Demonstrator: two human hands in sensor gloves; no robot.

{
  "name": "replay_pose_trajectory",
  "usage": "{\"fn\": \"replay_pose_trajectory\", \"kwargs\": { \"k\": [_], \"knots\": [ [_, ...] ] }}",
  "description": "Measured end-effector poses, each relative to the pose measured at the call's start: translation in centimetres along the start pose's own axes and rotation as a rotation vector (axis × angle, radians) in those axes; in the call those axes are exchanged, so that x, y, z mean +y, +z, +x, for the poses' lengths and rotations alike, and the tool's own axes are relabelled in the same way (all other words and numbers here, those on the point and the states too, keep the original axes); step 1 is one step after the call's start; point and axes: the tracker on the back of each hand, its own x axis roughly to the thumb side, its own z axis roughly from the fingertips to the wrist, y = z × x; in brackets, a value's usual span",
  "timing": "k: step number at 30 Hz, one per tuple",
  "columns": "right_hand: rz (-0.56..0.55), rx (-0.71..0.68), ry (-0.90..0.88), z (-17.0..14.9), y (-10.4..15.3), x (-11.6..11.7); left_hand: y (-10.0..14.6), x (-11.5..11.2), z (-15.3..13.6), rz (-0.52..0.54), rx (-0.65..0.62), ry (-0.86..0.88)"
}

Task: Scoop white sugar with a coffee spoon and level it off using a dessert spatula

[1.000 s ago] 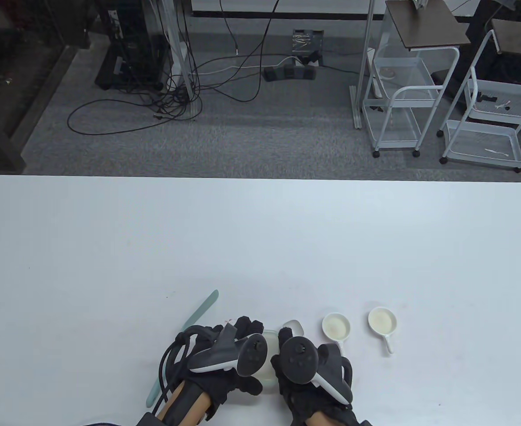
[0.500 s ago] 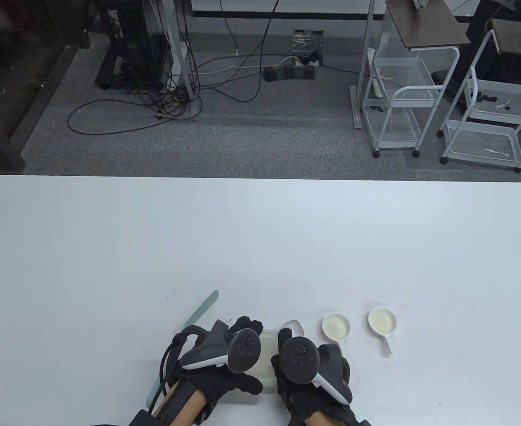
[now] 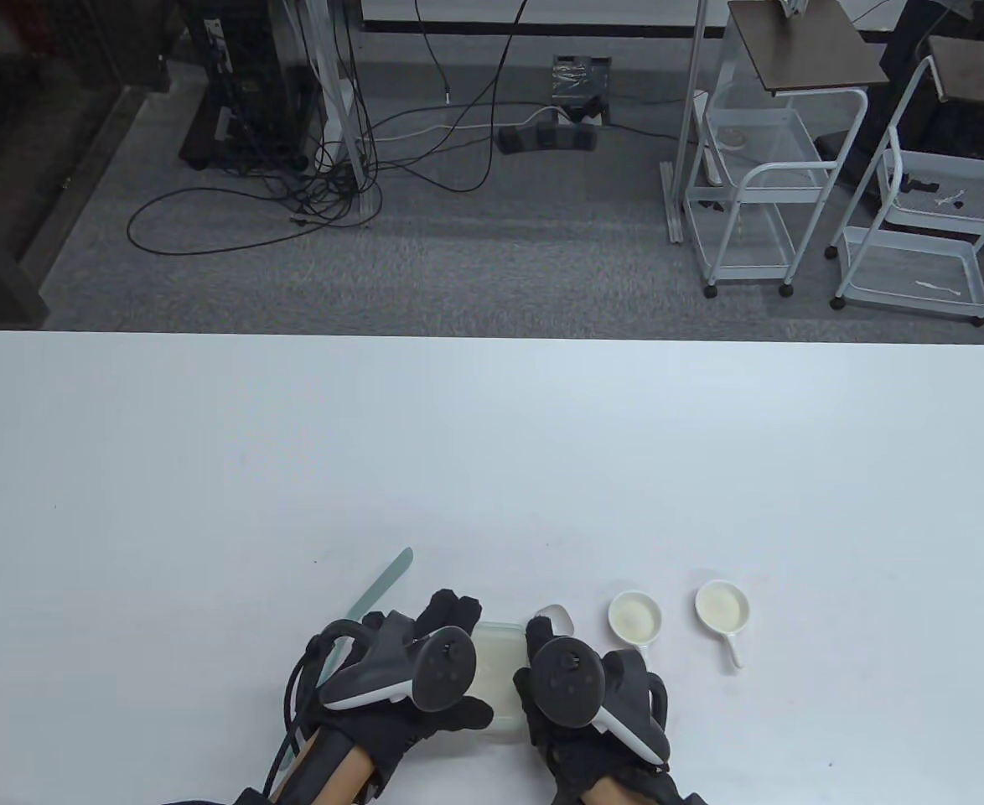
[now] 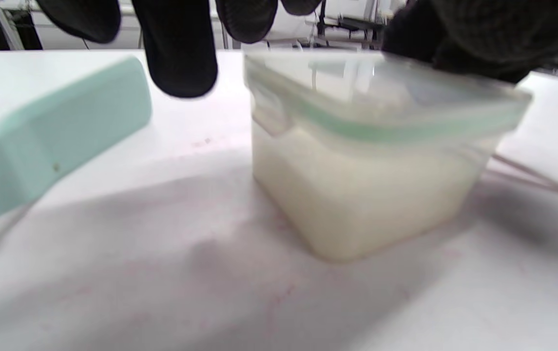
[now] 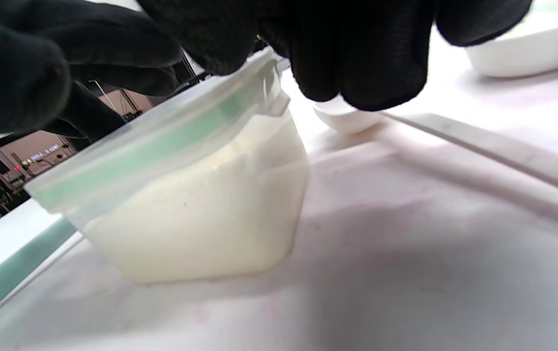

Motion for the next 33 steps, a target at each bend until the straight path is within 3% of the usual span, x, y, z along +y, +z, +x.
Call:
{"fn": "replay_pose_trajectory", "kwargs": {
  "k": [4, 7, 10, 15, 22, 24, 33],
  "knots": [
    [-0.096, -0.029, -0.012, 0.2, 0.5, -1.1, 0.8, 1.0, -1.2, 0.121, 0.058, 0.015],
    [-0.194, -0.085, 0.083, 0.5, 1.0, -2.1, 1.1, 1.4, -1.7, 0.219, 0.076, 0.055],
    [-0.25, -0.105, 0.173, 0.9, 1.2, -3.2, 1.4, 1.8, -2.0, 0.295, 0.092, 0.073],
    [-0.295, -0.077, 0.163, 1.8, 0.4, -4.6, 1.9, 2.3, -2.3, 0.386, 0.12, 0.076],
    [-0.319, -0.084, 0.205, 4.5, -0.5, -4.2, 1.6, 1.9, -3.2, 0.399, 0.107, 0.08],
    [-0.361, -0.104, 0.191, 4.4, -0.6, -3.6, 1.5, 1.5, -3.4, 0.41, 0.08, 0.066],
    [-0.289, -0.057, 0.231, 3.2, -0.2, -2.5, 1.6, 1.5, -3.4, 0.443, 0.091, 0.032]
  ]
}}
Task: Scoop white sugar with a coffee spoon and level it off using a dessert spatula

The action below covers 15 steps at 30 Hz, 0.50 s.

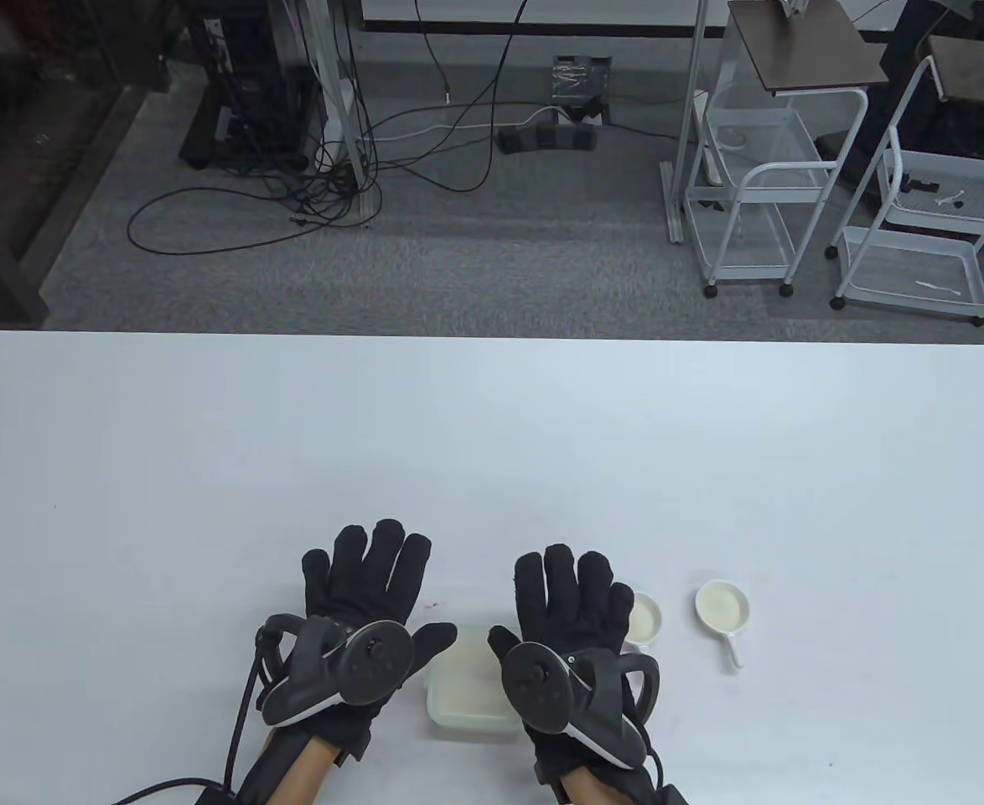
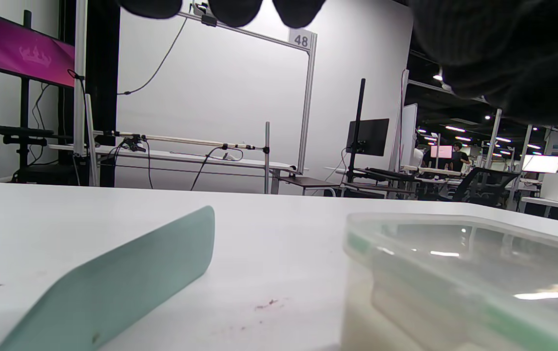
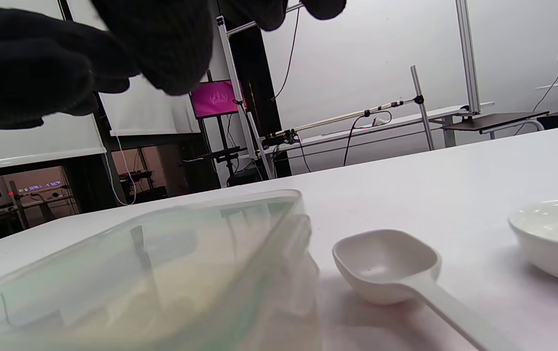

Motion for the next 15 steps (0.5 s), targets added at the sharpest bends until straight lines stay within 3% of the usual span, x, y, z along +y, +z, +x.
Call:
{"fn": "replay_pose_trajectory", "kwargs": {
  "k": [15],
  "knots": [
    [0.026, 0.05, -0.006, -0.97, -0.25, 0.21, -0.14, -0.67, 0.17, -0.051, 0.001, -0.003]
  ]
}}
